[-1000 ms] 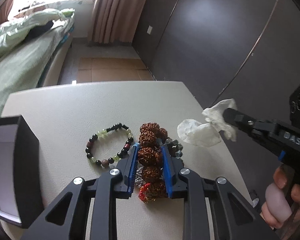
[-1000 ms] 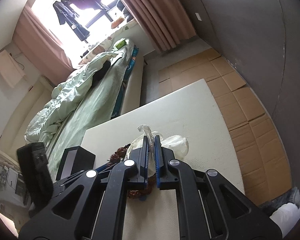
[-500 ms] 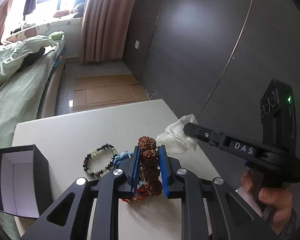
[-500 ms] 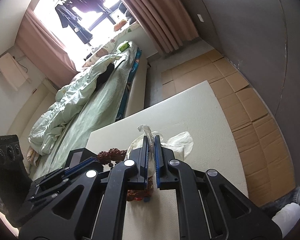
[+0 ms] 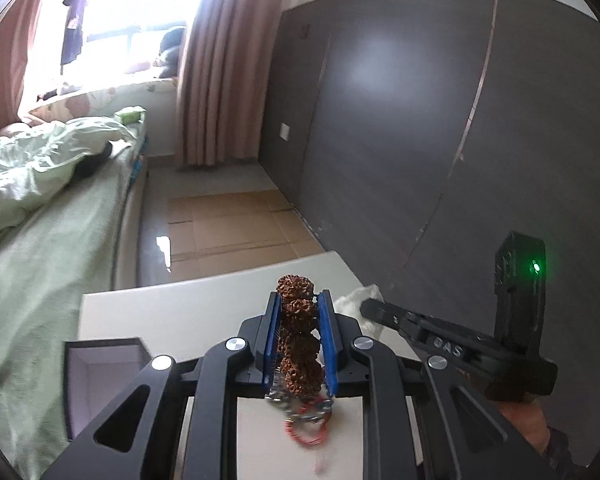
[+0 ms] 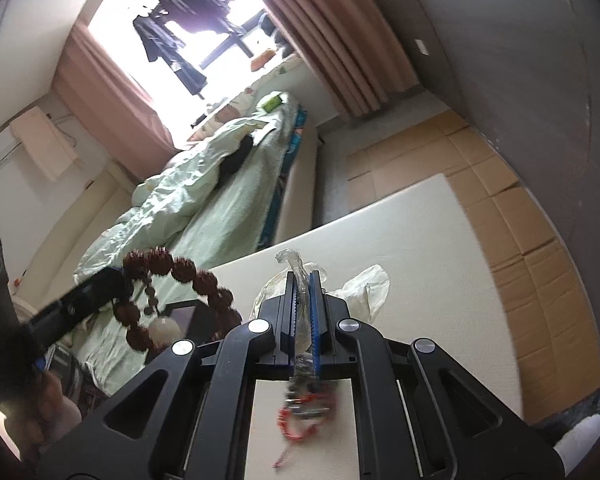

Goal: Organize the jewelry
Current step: 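Lift the rudraksha bracelet with the left gripper over the black box while the right holds the tissue, then open the left gripper to drop the bracelet in the box while the right drops the tissue in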

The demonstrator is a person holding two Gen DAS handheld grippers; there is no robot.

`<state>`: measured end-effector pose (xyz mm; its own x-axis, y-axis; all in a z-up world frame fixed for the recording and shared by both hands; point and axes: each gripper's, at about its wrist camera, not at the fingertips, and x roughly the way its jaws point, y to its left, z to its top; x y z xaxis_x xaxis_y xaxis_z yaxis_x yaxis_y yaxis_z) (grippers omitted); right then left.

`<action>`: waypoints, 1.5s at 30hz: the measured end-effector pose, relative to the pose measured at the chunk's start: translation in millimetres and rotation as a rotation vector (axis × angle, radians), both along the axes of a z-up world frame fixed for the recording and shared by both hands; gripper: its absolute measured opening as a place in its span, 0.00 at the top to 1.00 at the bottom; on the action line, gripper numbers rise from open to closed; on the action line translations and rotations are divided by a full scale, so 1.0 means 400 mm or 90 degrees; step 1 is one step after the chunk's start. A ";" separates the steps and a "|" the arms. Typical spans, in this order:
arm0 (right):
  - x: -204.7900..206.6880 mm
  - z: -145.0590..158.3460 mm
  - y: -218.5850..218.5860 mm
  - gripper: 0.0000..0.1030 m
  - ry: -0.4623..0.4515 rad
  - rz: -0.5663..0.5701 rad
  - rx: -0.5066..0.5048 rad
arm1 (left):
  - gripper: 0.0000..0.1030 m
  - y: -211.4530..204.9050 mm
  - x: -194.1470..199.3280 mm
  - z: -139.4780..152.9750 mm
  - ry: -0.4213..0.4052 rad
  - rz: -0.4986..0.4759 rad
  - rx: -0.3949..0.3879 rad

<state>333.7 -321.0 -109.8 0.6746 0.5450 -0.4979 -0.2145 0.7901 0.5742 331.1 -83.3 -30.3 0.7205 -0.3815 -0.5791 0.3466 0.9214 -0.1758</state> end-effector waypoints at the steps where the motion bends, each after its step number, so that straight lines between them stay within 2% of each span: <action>1: -0.003 0.005 0.010 0.93 -0.005 0.006 0.002 | 0.84 0.017 -0.003 0.008 -0.003 0.008 0.001; 14: -0.018 0.050 0.207 0.93 -0.047 0.088 0.033 | 0.84 0.227 -0.035 0.032 -0.014 0.104 0.025; 19: -0.020 0.054 0.274 0.93 -0.054 0.116 0.023 | 0.84 0.301 -0.024 0.001 0.000 0.137 0.022; 25: -0.020 0.047 0.329 0.93 -0.048 0.137 0.009 | 0.84 0.379 0.008 -0.079 0.040 0.168 0.006; 33: -0.018 0.033 0.391 0.93 -0.039 0.155 -0.015 | 0.82 0.418 0.062 -0.174 0.102 0.210 0.008; 36: -0.012 0.030 0.411 0.93 -0.036 0.161 -0.019 | 0.50 0.445 0.053 -0.173 0.087 0.235 -0.010; 38: -0.009 0.029 0.430 0.93 -0.035 0.166 -0.021 | 0.49 0.459 0.038 -0.168 0.073 0.239 -0.021; 45: -0.002 0.018 0.501 0.93 -0.028 0.185 -0.022 | 0.49 0.507 -0.007 -0.155 0.078 0.261 -0.045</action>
